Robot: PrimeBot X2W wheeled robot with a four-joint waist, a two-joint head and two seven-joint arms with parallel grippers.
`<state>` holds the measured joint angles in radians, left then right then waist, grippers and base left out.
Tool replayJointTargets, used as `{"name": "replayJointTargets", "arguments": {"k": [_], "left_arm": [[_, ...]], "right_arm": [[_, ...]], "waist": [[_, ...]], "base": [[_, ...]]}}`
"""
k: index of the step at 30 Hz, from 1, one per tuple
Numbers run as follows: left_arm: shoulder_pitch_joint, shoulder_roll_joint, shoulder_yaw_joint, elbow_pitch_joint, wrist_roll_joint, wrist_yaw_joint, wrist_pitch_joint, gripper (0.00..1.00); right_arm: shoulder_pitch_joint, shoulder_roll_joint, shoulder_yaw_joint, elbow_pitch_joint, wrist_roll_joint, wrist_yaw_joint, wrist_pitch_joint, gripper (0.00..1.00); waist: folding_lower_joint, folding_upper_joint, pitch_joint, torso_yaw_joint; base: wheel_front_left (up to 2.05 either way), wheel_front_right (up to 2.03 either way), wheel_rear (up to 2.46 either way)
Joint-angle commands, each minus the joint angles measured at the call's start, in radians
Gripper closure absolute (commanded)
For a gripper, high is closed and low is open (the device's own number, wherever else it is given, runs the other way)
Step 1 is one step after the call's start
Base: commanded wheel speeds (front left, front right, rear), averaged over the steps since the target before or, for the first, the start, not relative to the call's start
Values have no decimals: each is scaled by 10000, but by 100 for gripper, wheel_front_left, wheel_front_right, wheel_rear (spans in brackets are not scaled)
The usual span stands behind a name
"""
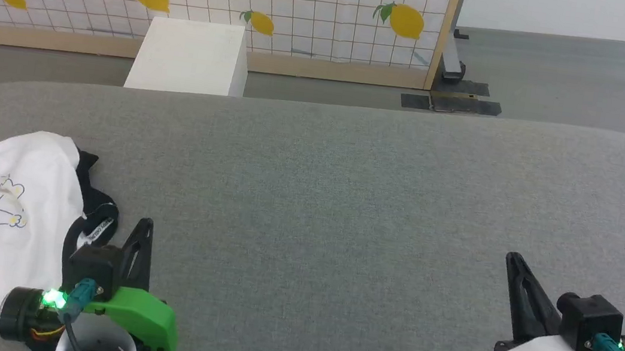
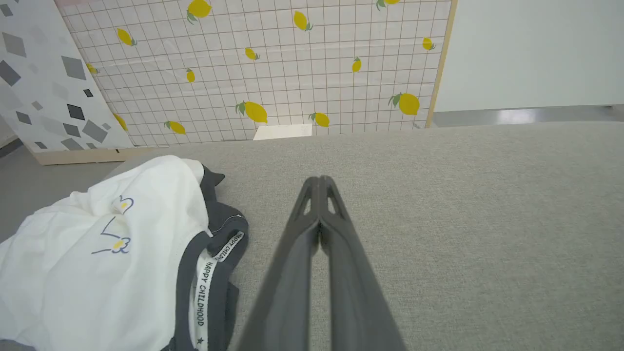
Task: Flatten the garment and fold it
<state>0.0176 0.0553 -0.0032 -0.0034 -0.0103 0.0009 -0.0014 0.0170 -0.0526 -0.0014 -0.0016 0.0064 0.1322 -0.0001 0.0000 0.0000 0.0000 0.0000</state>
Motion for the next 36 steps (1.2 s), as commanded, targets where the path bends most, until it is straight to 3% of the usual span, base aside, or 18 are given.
{"name": "replayJointTargets", "arguments": {"k": [1, 19, 20, 36], "left_arm": [[-176, -51, 32, 34, 103, -9, 14, 100], [-176, -51, 32, 34, 103, -9, 14, 100], [0, 0, -2, 0, 0, 0, 0, 0], [134, -1, -113, -35, -47, -27, -252, 0]], "right_arm": [[-170, 24, 14, 16, -64, -15, 1, 100], [-170, 24, 14, 16, -64, -15, 1, 100], [-1, 0, 0, 0, 0, 0, -2, 0], [129, 1, -321, -13, 208, 0, -255, 0]], "waist": [[0, 0, 0, 0], [0, 0, 0, 0], [0, 0, 0, 0], [0, 0, 6, -4]], "base": [[0, 0, 0], [0, 0, 0], [0, 0, 0], [0, 0, 0]]}}
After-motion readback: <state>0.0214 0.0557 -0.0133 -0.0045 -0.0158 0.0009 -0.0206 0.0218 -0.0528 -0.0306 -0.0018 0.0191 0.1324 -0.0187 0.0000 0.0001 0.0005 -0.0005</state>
